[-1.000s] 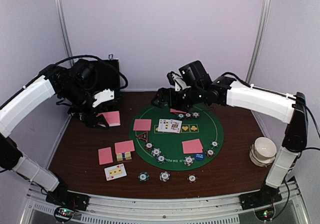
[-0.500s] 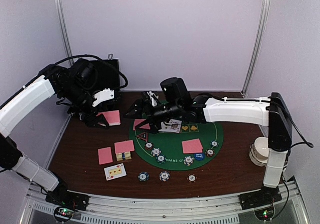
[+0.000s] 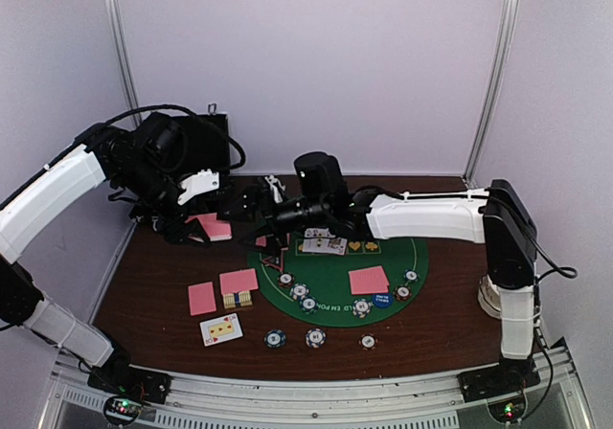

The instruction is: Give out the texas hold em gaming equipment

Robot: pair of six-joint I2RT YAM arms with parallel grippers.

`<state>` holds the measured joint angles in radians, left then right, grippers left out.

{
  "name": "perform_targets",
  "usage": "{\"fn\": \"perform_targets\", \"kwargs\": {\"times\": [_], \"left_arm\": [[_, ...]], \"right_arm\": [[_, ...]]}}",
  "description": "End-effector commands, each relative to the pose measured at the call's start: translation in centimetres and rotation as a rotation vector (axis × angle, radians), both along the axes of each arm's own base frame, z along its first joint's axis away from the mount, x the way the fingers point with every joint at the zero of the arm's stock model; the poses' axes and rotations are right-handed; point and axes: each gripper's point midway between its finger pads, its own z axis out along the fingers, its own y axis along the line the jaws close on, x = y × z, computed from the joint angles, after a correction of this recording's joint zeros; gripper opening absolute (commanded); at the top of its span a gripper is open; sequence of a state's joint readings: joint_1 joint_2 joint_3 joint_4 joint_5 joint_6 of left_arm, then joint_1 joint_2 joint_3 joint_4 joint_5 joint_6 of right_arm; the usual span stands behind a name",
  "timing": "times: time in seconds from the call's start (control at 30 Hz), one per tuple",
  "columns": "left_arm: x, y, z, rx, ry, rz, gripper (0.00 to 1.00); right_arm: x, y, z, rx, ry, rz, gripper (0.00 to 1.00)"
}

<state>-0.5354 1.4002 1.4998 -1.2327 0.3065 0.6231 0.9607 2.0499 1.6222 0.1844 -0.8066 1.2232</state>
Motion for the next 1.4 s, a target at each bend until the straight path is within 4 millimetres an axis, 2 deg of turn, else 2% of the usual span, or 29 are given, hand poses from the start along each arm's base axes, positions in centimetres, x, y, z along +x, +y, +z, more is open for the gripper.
{"fn": "perform_targets", "kwargs": {"times": [0.0, 0.2, 0.53, 0.7, 0.93, 1.37], "left_arm": [[0.5, -0.6, 1.2, -0.048, -0.036, -0.009, 0.00], [0.5, -0.5, 1.3, -0.048, -0.042, -0.008, 0.00], [0.5, -0.5, 1.5, -0.048, -0.045, -0.008, 0.00], [0.5, -0.5, 1.5, -0.048, -0.047, -0.009, 0.00], [0.5, -0.4, 1.7, -0.048, -0.051, -0.007, 0.00], [0.5, -0.3, 1.7, -0.045, -0.053, -0.004, 0.00]], "right_arm": [[-0.4, 1.5, 1.8, 0.065, -0.007, 0.038, 1.00], [-0.3, 2.8, 0.7, 0.050, 0.011, 0.058, 0.99], [0.1, 3.9, -0.7, 0.029, 0.044, 0.068, 0.86], [0.4, 3.1, -1.7, 0.004, 0.059, 0.064, 0.76], [1.1, 0.7, -2.7, -0.041, 0.059, 0.038, 0.64], [0.2, -1.1, 0.9, -0.027, 0.005, 0.060, 0.51]]}}
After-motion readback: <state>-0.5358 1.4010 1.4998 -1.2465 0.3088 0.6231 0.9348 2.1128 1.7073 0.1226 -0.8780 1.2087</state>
